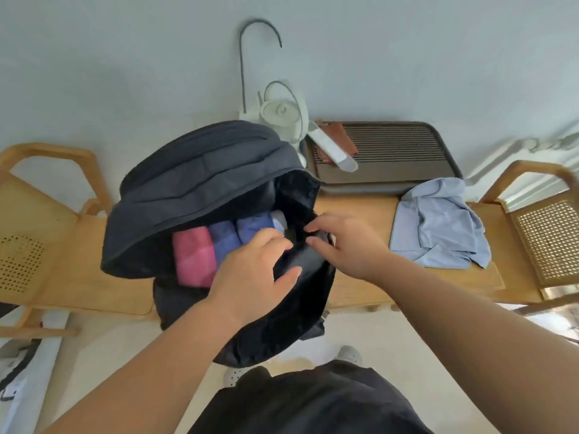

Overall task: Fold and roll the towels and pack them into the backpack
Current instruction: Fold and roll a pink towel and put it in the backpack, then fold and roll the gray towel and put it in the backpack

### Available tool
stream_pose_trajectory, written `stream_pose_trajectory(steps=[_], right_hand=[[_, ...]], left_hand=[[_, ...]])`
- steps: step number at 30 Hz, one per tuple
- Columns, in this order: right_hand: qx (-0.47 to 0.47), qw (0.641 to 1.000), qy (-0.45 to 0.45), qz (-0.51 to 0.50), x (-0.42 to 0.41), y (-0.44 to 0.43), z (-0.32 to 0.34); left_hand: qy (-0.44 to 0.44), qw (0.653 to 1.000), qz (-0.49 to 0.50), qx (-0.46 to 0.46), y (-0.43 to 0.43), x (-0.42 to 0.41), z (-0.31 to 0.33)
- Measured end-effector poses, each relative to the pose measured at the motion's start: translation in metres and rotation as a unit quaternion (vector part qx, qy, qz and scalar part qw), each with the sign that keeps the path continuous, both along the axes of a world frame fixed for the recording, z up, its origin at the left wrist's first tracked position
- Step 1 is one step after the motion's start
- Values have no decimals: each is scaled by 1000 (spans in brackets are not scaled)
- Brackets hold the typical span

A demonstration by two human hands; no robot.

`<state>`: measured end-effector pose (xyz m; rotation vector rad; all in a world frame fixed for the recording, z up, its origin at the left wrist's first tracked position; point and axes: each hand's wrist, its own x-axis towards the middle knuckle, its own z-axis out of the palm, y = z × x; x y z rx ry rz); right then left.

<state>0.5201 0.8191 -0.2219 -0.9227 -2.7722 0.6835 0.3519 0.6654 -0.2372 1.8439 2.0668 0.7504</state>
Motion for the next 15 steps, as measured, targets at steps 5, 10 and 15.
stream_pose_trajectory(steps=[5, 10, 15], right_hand=[[-37, 996, -2, -79, 102, 66, -23], [-101, 974, -153, -135, 212, 124, -67], [-170, 924, -292, -179, 287, 165, -107]], left_hand=[[5, 999, -24, -27, 81, 81, 9], [2, 992, -34, -123, 147, 164, 2], [8, 974, -23, -227, 188, 220, -16]])
